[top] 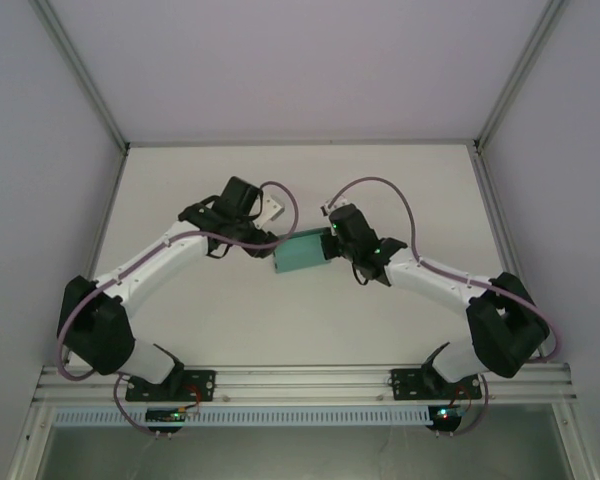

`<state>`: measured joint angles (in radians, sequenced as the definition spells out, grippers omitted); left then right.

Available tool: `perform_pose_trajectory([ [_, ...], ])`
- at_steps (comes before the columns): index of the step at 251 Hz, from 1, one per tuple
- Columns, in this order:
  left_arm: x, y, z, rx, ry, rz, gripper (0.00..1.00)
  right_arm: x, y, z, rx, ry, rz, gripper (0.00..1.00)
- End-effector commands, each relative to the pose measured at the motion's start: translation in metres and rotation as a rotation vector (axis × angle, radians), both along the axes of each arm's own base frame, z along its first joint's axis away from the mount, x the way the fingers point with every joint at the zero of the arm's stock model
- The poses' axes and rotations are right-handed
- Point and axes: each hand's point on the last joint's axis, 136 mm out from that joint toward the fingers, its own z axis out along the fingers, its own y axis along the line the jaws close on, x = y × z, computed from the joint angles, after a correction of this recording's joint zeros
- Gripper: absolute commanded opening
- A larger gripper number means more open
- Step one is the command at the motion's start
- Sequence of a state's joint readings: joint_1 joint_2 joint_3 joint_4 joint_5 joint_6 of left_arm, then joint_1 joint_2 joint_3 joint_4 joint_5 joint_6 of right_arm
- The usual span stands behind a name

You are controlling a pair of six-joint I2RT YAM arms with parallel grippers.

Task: Assemble paper box

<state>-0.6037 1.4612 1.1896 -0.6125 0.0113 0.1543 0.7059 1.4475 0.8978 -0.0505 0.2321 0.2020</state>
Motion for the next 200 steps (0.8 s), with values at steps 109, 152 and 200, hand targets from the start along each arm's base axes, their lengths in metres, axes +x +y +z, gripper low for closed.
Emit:
perform_pose_trajectory([
  [109,0.002,-0.024,-0.008,-0.178,0.166,0.121,0.08,-0.008,0.003,-0.025,-0.061,0.110,-0.015,0.00],
  [152,0.001,-0.022,-0.009,-0.223,0.244,0.254,0.00,-0.017,-0.001,-0.036,-0.105,0.102,-0.074,0.00],
  [200,-0.007,-0.022,-0.012,-0.274,0.370,0.339,0.00,-0.026,-0.005,-0.045,-0.185,0.015,-0.105,0.00],
])
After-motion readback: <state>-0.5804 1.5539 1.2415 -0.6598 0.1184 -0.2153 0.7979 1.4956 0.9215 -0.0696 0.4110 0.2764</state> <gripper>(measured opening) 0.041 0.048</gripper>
